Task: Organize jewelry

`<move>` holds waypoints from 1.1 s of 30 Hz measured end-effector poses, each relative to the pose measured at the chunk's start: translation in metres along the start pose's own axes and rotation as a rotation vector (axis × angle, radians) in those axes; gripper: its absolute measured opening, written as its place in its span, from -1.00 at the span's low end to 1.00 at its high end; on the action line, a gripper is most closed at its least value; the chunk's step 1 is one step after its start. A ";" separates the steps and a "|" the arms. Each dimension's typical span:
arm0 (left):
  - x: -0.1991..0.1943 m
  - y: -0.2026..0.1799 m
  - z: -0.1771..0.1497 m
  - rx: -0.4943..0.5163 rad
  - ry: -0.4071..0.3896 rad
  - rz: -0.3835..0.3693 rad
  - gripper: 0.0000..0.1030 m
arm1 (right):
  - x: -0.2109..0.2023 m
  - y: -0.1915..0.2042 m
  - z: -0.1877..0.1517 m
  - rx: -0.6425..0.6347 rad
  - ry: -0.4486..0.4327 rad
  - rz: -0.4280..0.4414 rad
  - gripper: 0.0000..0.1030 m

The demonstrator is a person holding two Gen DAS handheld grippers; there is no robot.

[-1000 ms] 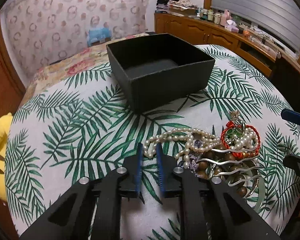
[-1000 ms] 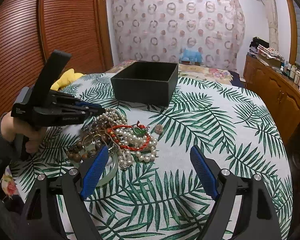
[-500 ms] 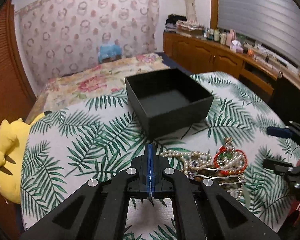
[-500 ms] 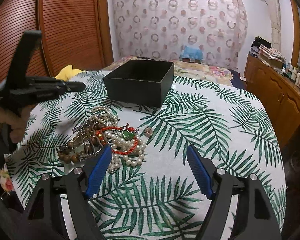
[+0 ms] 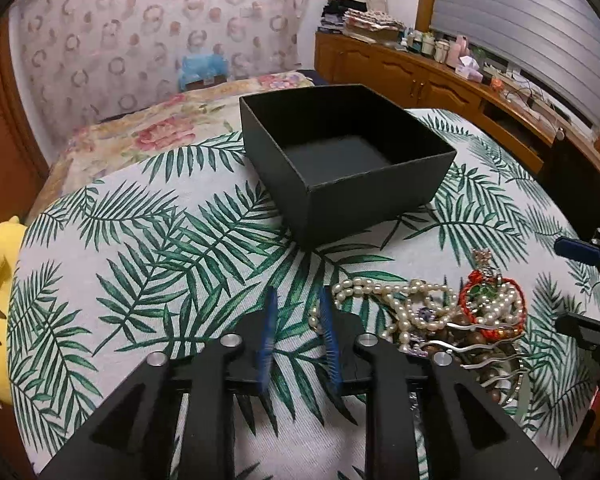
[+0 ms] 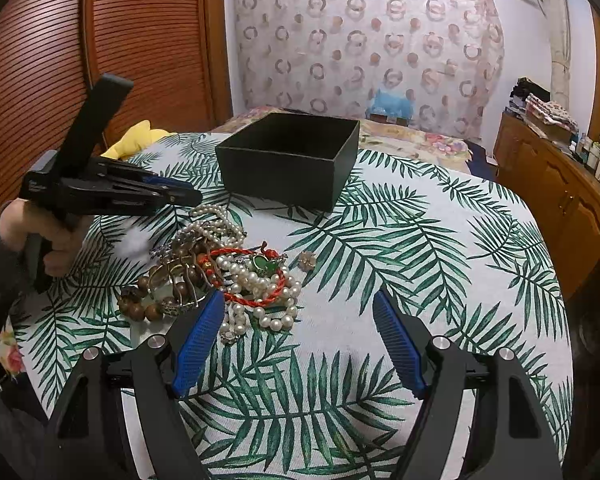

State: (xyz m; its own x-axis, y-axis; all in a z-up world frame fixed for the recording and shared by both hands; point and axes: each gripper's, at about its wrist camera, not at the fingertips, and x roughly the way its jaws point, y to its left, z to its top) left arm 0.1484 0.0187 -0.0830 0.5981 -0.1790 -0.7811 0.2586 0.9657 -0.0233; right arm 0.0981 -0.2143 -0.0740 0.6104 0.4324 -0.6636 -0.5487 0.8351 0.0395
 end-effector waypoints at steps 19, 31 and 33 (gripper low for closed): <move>-0.003 -0.019 0.007 0.069 -0.032 0.042 -0.93 | 0.005 -0.006 0.004 -0.010 0.014 0.007 0.53; -0.107 -0.021 0.026 -0.013 -0.287 0.007 -0.93 | 0.028 -0.008 0.013 -0.015 0.078 0.097 -0.12; -0.119 -0.024 0.030 -0.012 -0.314 0.003 -0.93 | 0.031 -0.007 0.013 -0.015 0.091 0.111 -0.25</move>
State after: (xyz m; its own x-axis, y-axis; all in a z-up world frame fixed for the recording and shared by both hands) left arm 0.0942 0.0111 0.0294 0.8047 -0.2236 -0.5500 0.2484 0.9682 -0.0302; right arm 0.1285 -0.2019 -0.0855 0.4914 0.4884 -0.7211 -0.6188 0.7784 0.1055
